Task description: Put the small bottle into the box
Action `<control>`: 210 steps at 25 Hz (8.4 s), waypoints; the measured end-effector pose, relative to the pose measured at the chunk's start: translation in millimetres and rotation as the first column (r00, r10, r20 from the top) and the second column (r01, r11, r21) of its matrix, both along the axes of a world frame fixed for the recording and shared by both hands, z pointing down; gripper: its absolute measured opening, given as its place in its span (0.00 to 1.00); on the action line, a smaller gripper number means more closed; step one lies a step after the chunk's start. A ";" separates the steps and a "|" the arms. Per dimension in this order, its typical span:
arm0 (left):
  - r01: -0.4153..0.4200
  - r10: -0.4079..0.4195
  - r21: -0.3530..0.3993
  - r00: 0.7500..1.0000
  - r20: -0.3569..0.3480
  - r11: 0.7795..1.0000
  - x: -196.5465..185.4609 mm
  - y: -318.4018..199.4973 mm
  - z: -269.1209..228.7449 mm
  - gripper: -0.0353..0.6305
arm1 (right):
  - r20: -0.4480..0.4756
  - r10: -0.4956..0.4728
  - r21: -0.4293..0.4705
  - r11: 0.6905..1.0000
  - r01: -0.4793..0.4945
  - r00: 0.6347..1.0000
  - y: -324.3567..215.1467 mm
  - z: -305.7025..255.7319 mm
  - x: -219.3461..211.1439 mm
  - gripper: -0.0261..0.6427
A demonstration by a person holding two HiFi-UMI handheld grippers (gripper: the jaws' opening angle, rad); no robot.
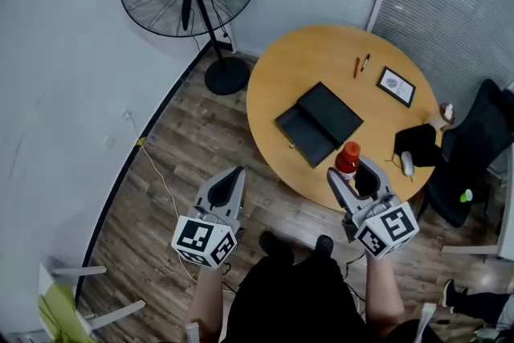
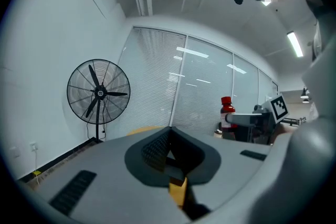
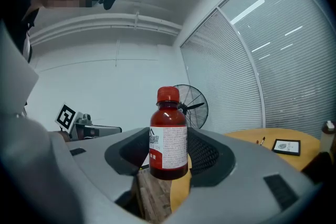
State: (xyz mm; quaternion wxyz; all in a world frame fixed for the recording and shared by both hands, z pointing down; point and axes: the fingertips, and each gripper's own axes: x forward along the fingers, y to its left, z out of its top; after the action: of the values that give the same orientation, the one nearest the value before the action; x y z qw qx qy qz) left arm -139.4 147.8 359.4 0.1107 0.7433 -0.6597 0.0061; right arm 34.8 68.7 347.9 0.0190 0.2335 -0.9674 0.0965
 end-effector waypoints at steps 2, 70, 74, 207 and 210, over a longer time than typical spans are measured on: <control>-0.014 0.014 -0.007 1.000 -0.004 1.000 -8.7 1.4 4.2 0.05 | -0.004 0.018 -0.004 1.000 -0.018 1.000 3.2 2.7 -6.0 0.38; -0.134 0.133 -0.113 0.991 -0.017 0.984 20.8 -214.6 40.2 0.05 | -0.090 -0.007 -0.132 0.991 -0.005 0.996 -182.5 70.1 -29.9 0.38; -0.182 0.180 -0.112 0.983 -0.029 0.977 6.7 -224.9 41.8 0.05 | -0.127 0.033 -0.160 0.986 -0.054 0.991 -186.0 84.4 -43.9 0.38; -0.413 0.403 -0.193 0.911 -0.092 0.890 -44.6 -252.8 97.0 0.05 | -0.546 -0.081 -0.532 0.803 -0.270 0.834 -204.6 347.3 -160.4 0.37; -0.412 0.402 -0.183 0.911 -0.087 0.893 -42.1 -254.7 92.4 0.05 | -0.539 -0.074 -0.517 0.815 -0.261 0.839 -206.5 335.7 -157.9 0.37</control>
State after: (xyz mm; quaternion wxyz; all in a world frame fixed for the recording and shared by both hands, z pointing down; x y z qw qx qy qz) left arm -181.5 -106.9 451.8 0.1955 0.8501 -0.4828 0.0771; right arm -123.1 -137.8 683.5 0.3521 0.2836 -0.8350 0.3137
